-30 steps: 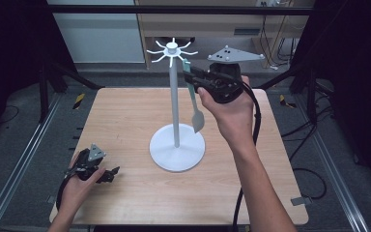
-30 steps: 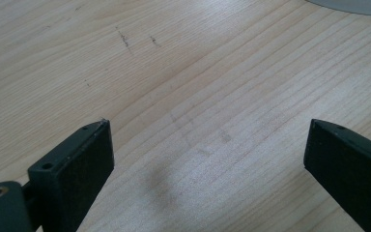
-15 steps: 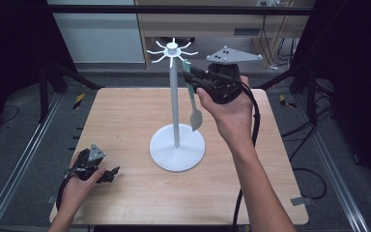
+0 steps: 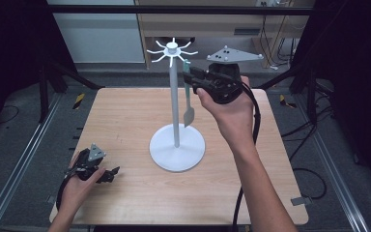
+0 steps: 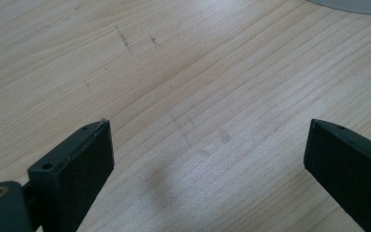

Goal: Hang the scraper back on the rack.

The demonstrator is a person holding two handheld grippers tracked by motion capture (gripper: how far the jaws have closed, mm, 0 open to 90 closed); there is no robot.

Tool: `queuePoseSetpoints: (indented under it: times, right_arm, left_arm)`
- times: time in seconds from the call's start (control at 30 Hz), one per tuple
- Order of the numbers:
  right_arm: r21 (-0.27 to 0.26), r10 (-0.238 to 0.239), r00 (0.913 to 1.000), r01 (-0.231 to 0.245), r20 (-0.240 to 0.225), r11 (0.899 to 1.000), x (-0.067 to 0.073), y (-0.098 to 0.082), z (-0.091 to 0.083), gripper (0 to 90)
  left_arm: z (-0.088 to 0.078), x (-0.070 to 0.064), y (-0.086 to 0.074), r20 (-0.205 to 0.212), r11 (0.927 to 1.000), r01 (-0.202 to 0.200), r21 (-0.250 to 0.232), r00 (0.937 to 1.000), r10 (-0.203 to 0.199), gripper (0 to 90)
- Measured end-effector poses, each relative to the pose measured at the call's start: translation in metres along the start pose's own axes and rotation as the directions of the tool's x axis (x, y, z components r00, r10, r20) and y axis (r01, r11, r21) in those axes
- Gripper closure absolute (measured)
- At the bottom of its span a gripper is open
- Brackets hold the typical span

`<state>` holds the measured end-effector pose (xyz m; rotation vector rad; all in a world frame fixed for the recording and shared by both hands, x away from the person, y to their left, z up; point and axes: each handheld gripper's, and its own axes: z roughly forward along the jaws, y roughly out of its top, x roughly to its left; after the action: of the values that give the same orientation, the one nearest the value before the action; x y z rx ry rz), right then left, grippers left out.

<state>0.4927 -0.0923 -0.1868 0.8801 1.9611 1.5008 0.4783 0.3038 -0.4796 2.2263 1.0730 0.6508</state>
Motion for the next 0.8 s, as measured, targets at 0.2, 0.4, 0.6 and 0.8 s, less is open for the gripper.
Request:
queuePoseSetpoints:
  times: [0.2,0.4,0.6,0.8]
  right_arm:
    - [0.002,0.000,1.0000,0.000,0.003,1.000,-0.002,-0.001,-0.003,70.4]
    - [0.004,0.001,1.0000,-0.001,0.008,1.000,-0.003,-0.003,-0.007,69.4]
    - [0.014,0.004,0.9992,-0.004,0.039,1.000,-0.010,-0.010,-0.015,66.6]
    - [0.026,0.015,0.9972,-0.017,0.073,1.000,-0.017,-0.020,-0.023,61.3]
  left_arm:
    - [0.000,0.000,0.000,0.000,1.0000,0.000,0.001,1.0000,0.000,3.4]
    - [0.000,0.000,0.000,0.000,1.0000,0.000,0.001,1.0000,0.000,3.4]
    - [0.000,0.000,0.000,0.001,1.0000,0.001,0.000,1.0000,-0.001,3.4]
    - [0.000,-0.001,0.000,0.001,1.0000,-0.004,0.004,1.0000,0.004,3.4]
